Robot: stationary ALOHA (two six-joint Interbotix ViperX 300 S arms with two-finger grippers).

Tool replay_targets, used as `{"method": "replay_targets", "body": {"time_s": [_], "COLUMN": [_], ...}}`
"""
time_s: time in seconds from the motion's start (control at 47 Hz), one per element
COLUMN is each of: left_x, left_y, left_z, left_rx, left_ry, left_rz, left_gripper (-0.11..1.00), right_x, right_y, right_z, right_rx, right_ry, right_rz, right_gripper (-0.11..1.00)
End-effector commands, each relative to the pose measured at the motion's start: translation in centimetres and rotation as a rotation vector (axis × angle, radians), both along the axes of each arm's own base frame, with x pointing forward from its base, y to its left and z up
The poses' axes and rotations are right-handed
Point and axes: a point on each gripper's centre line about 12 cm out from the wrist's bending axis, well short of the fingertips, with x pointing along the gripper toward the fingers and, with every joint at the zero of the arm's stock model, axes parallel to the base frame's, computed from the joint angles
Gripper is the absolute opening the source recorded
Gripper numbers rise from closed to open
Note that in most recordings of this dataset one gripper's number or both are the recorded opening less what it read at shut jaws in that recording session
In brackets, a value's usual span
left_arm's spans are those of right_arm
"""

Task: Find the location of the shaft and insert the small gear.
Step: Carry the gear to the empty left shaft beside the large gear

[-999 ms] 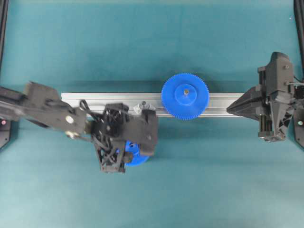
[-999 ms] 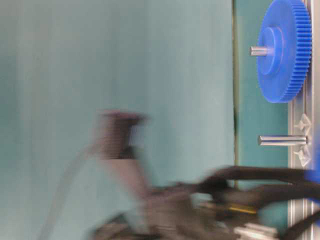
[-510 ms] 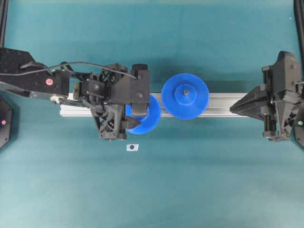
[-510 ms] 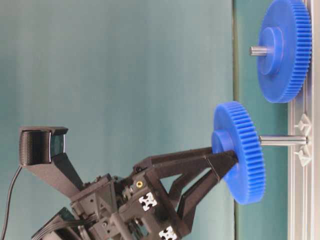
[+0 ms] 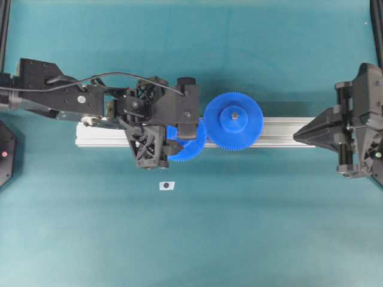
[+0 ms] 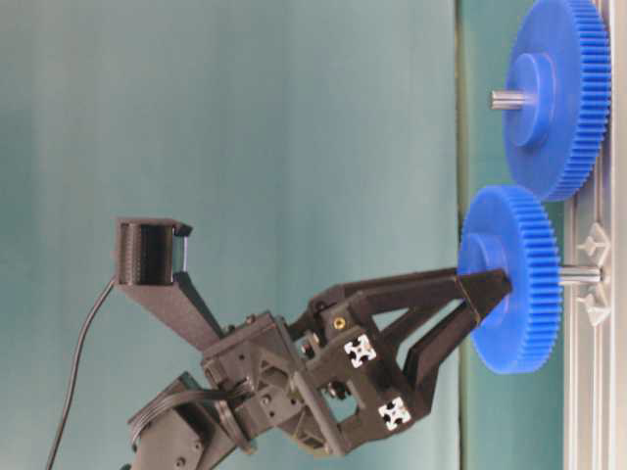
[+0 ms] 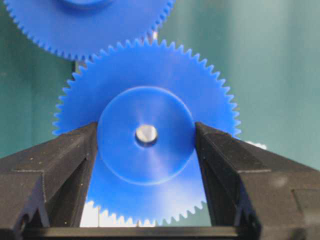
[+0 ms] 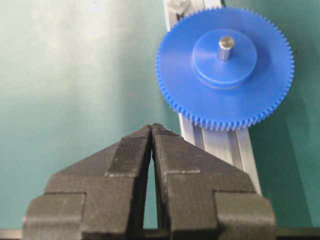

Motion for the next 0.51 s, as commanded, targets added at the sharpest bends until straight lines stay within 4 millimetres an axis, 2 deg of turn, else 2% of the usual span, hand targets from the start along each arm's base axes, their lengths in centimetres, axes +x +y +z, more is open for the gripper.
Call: {"method": "replay_targets", "body": {"time_s": [0.0,0.489], "left_x": [0.3,-0.9], "left_y": [0.5,1.4], "left_z": [0.7,-0.3], "left_rx": [0.003,0.026], "left_ry": [-0.021,0.112], "left_rz": [0.010,0.002], "left_gripper": [0.66,0.66], "right_x": [0.0,-0.4], "right_y": [0.0,-0.1], "right_z": [0.5,0.8], "right_rx": [0.009,0.009], "right_ry": [-0.020,-0.045], "right_rz": [-0.007,-0.011], "right_gripper": [0.11,0.11]}}
